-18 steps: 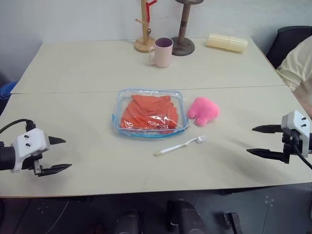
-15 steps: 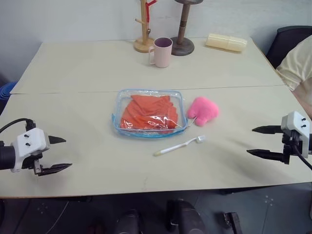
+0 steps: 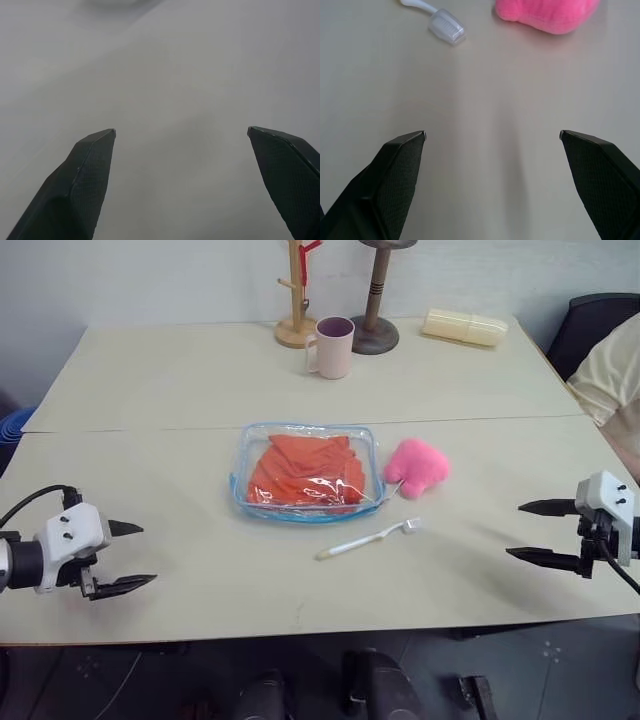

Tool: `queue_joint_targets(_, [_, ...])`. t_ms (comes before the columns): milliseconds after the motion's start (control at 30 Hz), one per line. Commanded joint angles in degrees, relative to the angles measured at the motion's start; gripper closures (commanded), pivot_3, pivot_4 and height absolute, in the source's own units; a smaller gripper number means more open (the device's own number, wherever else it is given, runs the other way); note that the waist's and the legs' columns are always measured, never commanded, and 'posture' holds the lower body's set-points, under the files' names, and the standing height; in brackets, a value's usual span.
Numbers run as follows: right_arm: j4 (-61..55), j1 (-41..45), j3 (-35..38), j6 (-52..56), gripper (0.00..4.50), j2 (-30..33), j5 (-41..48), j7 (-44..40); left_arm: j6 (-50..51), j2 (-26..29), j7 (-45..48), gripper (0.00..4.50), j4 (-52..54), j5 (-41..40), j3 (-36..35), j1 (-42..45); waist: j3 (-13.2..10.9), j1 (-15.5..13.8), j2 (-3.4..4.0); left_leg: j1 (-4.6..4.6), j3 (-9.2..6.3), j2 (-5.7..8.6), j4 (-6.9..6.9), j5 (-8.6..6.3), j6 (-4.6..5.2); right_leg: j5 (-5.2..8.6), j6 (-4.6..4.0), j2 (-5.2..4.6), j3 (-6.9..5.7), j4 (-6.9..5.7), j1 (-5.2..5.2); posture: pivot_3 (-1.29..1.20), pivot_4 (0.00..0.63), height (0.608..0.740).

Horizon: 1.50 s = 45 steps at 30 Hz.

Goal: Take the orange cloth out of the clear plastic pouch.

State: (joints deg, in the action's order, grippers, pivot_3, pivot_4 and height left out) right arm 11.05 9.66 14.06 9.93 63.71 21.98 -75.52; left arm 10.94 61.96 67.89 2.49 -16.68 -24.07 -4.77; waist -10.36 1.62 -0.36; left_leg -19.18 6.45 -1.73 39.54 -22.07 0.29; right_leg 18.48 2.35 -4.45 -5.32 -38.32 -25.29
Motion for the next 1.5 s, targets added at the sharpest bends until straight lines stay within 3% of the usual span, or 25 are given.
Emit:
queue_joint_targets(33, [-1.5, 1.3, 1.2, 0.6, 0.0, 0.1, 0.8, -0.1, 2.4, -0.6, -0.2, 0.04, 3.2, -3.2, 0.3, 2.1, 0.0, 0.0, 0.0, 0.0, 0.0, 0.0, 0.0, 0.0, 0.0, 0.0, 0.0, 0.0, 0.0, 0.0, 0.0, 0.0, 0.15, 0.74])
queue_joint_targets(300, [-12.6, 5.9, -2.2, 5.2, 0.0, -1.2, 4.0, -1.3, 19.6, -3.7, -1.3, 0.04, 16.7, -18.3, 4.4, 10.5, 0.0, 0.1, 0.0, 0.0, -0.01, -0.01, 0.04, 0.0, -0.01, 0.0, 0.0, 0.01, 0.02, -0.07, 0.0, 0.0, 0.15, 0.74])
queue_joint_targets(500, [-20.2, 15.3, -14.5, 4.3, 0.0, -6.5, -2.0, 0.0, 27.9, -5.0, -3.8, 0.04, 28.5, -27.4, 11.1, 18.4, 0.0, 0.1, -0.01, 0.0, -0.03, 0.0, 0.11, 0.0, -0.04, 0.0, 0.0, 0.03, 0.06, -0.13, 0.0, 0.0, 0.15, 0.74])
queue_joint_targets(700, [-13.8, 25.5, -26.5, 3.7, 0.0, -13.7, -10.9, 0.4, 26.8, -5.8, -3.5, 0.04, 29.2, -25.5, 17.2, 24.0, 0.0, 0.1, -0.01, -0.05, -0.02, 0.02, 0.27, 0.0, -0.05, 0.0, 0.0, 0.08, 0.07, -0.15, -0.01, 0.0, 0.15, 0.74])
queue_joint_targets(800, [-9.1, 28.7, -29.2, 2.0, 0.54, -15.7, -14.0, -0.4, 25.6, -6.3, -3.7, 0.0, 28.3, -23.2, 19.9, 26.0, 0.0, 0.0, -0.01, -0.08, -0.04, 0.02, 0.32, 0.0, -0.04, 0.0, 0.0, 0.1, 0.07, -0.15, -0.01, 0.0, 0.15, 0.74])
queue_joint_targets(967, [-5.4, 31.3, -32.2, 1.8, 2.2, -17.2, -16.6, -2.5, 24.7, -7.5, -4.8, 0.0, 27.9, -21.0, 21.9, 27.6, 0.0, -0.1, -0.01, -0.15, -0.07, 0.02, 0.36, -0.01, -0.03, 0.0, 0.0, 0.09, 0.06, -0.15, -0.03, 0.0, 0.15, 0.74])
queue_joint_targets(1500, [-0.6, 34.5, -37.6, 2.0, 2.2, -22.9, -22.2, -5.4, 24.2, -9.4, -6.0, 0.0, 26.7, -20.1, 22.7, 29.7, 0.0, 0.0, -0.01, -0.15, -0.09, 0.01, 0.41, -0.01, -0.03, 0.0, 0.0, 0.08, 0.06, -0.22, -0.04, 0.0, 0.15, 0.74])
